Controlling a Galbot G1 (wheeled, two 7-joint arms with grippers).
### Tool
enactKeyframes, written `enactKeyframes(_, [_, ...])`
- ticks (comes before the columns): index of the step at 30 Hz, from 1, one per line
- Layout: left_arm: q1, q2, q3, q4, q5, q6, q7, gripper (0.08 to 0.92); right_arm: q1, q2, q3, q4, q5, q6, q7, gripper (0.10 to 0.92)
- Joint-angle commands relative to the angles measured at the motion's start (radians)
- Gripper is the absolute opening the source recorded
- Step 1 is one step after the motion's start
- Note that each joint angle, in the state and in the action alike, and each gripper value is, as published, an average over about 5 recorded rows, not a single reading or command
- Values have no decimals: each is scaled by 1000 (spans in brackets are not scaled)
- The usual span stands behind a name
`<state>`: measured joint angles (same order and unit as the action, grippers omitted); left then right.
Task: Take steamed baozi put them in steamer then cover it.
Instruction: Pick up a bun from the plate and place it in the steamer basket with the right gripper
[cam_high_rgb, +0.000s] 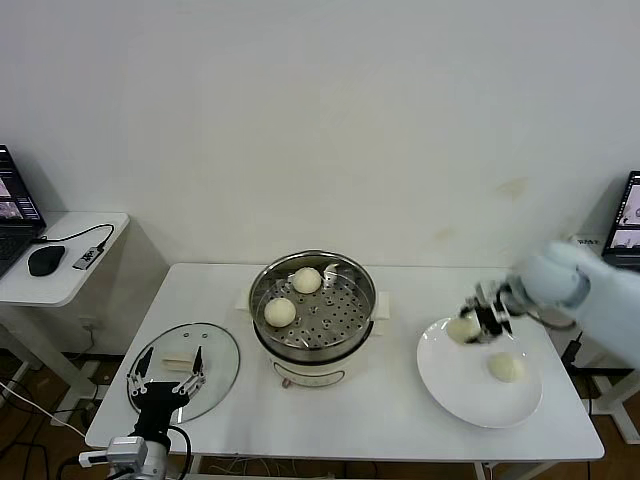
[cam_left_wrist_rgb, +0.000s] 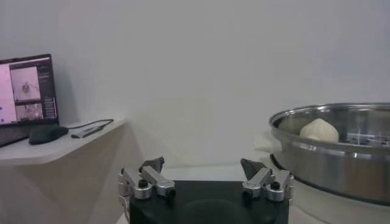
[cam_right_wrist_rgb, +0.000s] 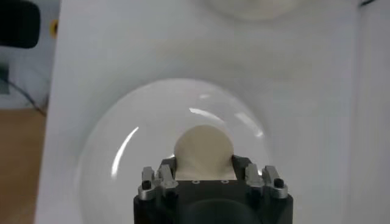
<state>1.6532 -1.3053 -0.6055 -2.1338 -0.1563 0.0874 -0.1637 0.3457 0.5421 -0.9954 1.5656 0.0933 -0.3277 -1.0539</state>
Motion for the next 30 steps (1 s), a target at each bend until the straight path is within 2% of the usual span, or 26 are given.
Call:
enactKeyframes(1, [-1,1,-4,3,-3,0,0,823,407,263,-225,-39,151,22,-8,577])
enactKeyframes(13, [-12,-11,-14,11,-4,1,-2,823,323,573,-311,-143,218,285,72,577])
enactKeyframes(22, [-13,-19,-25,3,4,-3,-3,823,229,705,-334,-286,-15,521,104,577])
enactKeyframes(30, [-4,-27,-32,-13,12,-9,-5,823,185,751,-342,-310,-150,631,100,584])
